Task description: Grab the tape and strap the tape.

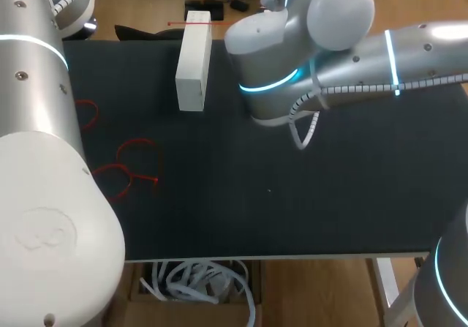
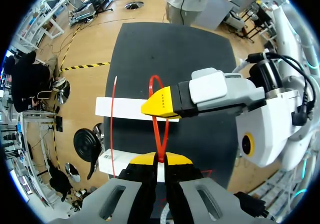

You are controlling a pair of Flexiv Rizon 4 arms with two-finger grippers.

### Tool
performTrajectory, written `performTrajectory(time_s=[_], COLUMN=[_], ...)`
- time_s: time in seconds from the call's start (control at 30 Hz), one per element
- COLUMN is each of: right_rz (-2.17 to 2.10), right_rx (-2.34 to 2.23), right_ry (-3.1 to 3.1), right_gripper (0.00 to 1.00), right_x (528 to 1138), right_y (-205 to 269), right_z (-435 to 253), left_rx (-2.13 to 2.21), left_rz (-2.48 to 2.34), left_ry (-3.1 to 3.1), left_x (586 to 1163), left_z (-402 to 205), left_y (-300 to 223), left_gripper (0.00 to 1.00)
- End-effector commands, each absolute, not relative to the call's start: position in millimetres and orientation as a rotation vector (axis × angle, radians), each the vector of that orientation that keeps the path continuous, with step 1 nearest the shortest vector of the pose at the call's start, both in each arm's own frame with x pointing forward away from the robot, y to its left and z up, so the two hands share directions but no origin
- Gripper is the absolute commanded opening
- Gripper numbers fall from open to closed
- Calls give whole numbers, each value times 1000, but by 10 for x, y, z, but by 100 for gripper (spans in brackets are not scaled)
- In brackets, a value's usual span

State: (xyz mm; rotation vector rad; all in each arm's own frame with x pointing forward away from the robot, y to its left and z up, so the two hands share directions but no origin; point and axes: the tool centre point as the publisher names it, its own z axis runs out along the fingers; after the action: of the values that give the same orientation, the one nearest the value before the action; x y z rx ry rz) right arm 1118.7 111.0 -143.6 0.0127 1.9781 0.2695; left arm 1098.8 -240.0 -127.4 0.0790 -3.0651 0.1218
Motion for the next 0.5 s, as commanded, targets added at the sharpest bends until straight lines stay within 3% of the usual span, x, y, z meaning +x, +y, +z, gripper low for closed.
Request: performTrajectory(time_s=[0.03, 0.5], right_rz=[265, 289], right_rx=[9, -25], right_ry=[1991, 2000], right_gripper=[0, 0], right_x=[11197, 11185], right_y=[1123, 1215], right_z=[-1405, -1421], left_rx=[80, 80], left_rz=[115, 115], left_ry=[-3061, -3061], left_x=[11003, 11003], left_z=[-1262, -1262], left_y=[-2407, -2407], left_gripper=[0, 0])
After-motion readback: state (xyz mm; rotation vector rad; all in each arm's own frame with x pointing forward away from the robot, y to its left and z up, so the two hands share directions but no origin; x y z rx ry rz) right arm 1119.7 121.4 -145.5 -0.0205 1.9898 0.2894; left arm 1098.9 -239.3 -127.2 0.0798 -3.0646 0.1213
